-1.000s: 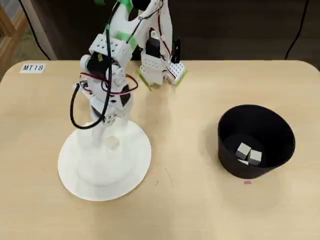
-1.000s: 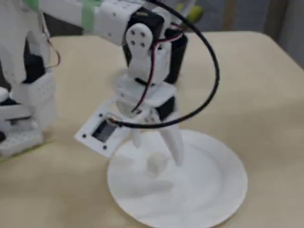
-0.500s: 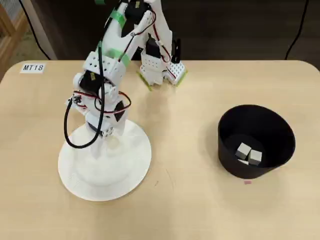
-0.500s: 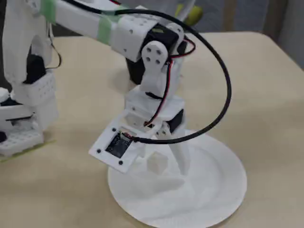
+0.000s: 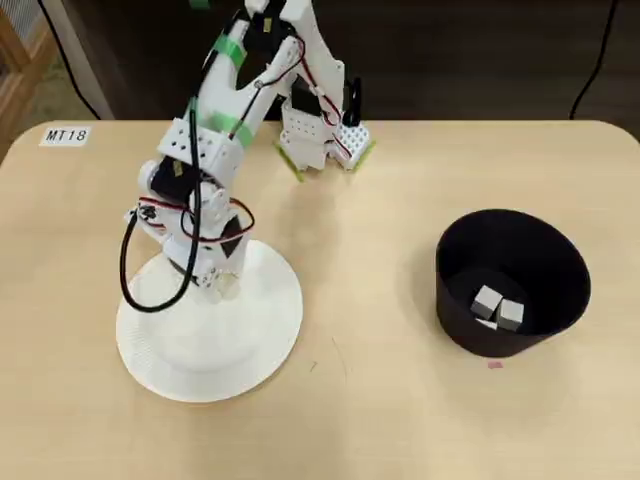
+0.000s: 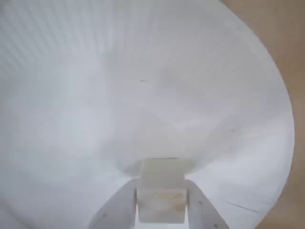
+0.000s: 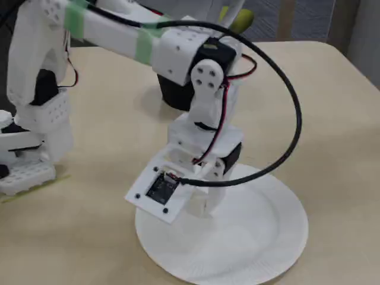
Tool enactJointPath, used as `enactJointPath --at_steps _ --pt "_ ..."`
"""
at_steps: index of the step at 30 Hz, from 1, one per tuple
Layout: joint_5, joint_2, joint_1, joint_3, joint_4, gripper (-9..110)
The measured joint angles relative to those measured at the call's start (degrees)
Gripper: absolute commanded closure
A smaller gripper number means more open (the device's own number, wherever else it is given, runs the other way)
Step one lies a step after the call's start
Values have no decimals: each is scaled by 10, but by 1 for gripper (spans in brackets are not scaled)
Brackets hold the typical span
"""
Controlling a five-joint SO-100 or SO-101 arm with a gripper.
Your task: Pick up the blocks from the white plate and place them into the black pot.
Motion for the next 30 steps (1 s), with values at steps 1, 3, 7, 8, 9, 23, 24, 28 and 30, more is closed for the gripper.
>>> enactJointPath --at_steps 1,3,7,8,9,23,24,28,30 --pt "0 0 0 0 -3 104" --pt "-4 0 0 0 -6 104" --pt "-19 41 -6 1 -69 104" --pt "-27 66 -11 1 -93 104" --pt "-33 91 -18 1 -112 104" --pt "-72 380 -345 23 -150 104" --pt "-75 392 -377 35 -156 104" --pt "-74 457 -490 113 -202 104" --pt "-69 490 -538 160 -229 104"
